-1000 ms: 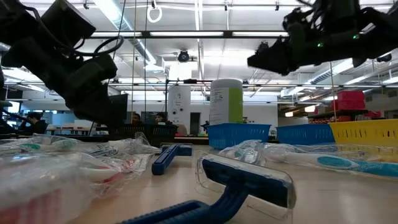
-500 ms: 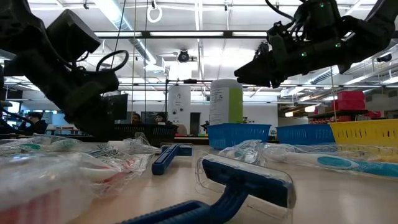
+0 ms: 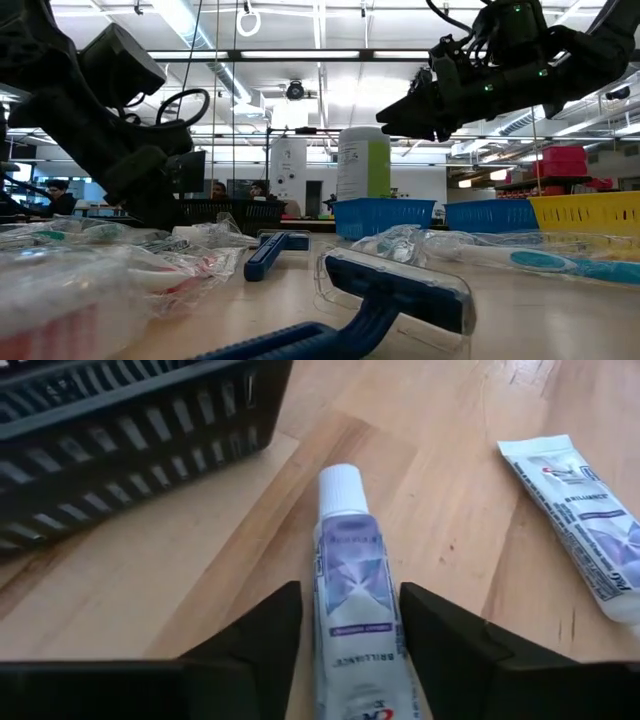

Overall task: Pick & Place Travel size toiletries
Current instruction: Put the toothpaste into the black basket

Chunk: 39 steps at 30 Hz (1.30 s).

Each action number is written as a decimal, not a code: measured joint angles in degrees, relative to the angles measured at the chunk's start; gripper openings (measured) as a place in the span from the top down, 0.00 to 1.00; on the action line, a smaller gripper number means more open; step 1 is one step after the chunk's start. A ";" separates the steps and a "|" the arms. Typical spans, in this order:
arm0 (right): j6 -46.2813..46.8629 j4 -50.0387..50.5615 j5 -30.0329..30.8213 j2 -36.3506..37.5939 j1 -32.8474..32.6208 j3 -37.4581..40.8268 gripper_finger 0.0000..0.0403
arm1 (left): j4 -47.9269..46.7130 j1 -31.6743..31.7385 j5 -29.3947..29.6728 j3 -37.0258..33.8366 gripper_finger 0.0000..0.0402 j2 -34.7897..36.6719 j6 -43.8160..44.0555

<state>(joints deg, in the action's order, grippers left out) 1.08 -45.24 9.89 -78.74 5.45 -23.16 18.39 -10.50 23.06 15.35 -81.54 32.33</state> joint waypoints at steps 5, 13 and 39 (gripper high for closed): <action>0.00 0.00 0.02 0.00 0.02 0.00 0.30 | 1.33 0.00 0.21 -0.11 0.66 -0.11 0.31; 0.00 0.00 0.81 0.00 0.11 0.00 0.35 | 8.43 -0.02 -1.83 -0.21 0.75 -0.24 -0.43; -0.02 -0.23 0.95 0.00 0.20 0.02 0.37 | -14.02 17.09 -4.95 19.73 0.77 -0.13 -32.14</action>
<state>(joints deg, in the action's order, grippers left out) 1.07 -45.47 10.84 -78.74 5.65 -23.14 4.36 6.59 18.11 35.08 -81.67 0.20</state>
